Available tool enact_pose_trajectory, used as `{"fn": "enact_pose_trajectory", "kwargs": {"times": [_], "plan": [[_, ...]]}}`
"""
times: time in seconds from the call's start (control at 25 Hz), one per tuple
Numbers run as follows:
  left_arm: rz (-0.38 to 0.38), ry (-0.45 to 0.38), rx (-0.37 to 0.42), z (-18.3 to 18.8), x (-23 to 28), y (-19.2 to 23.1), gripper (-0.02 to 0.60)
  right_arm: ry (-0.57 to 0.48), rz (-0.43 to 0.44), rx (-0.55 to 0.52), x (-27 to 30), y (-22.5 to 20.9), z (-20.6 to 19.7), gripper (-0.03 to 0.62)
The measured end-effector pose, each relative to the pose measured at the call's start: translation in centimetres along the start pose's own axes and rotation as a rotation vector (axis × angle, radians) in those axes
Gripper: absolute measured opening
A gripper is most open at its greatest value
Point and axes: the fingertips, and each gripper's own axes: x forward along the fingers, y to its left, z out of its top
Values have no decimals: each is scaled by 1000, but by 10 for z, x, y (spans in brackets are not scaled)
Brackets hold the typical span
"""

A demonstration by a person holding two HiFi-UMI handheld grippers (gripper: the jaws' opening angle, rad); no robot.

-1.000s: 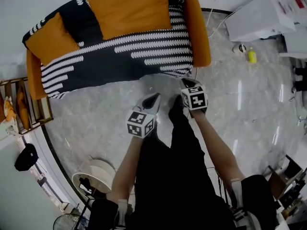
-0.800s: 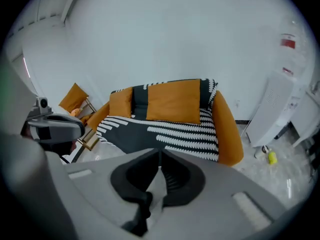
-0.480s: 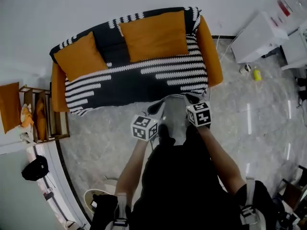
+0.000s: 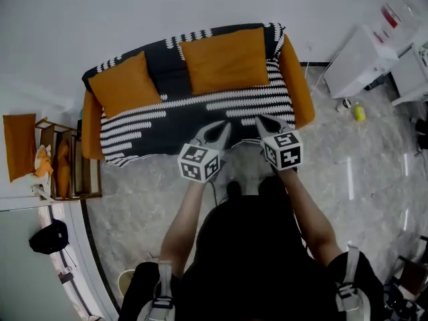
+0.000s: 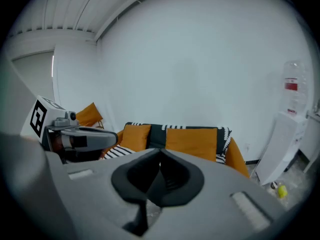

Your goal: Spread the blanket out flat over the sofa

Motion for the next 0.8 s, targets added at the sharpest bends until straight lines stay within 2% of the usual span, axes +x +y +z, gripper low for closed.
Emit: {"fn": "enact_pose_trajectory", "kwargs": {"times": [0.32, 0.6, 0.8], "plan": [[13, -65, 42, 42, -15, 3, 2, -137, 58, -26, -16, 28, 54, 3], [34, -116, 72, 69, -36, 4, 2, -239, 225, -44, -30, 72, 90, 3], [33, -148, 77, 75, -47, 0, 2, -283, 288, -50, -41, 91, 101, 3]]}}
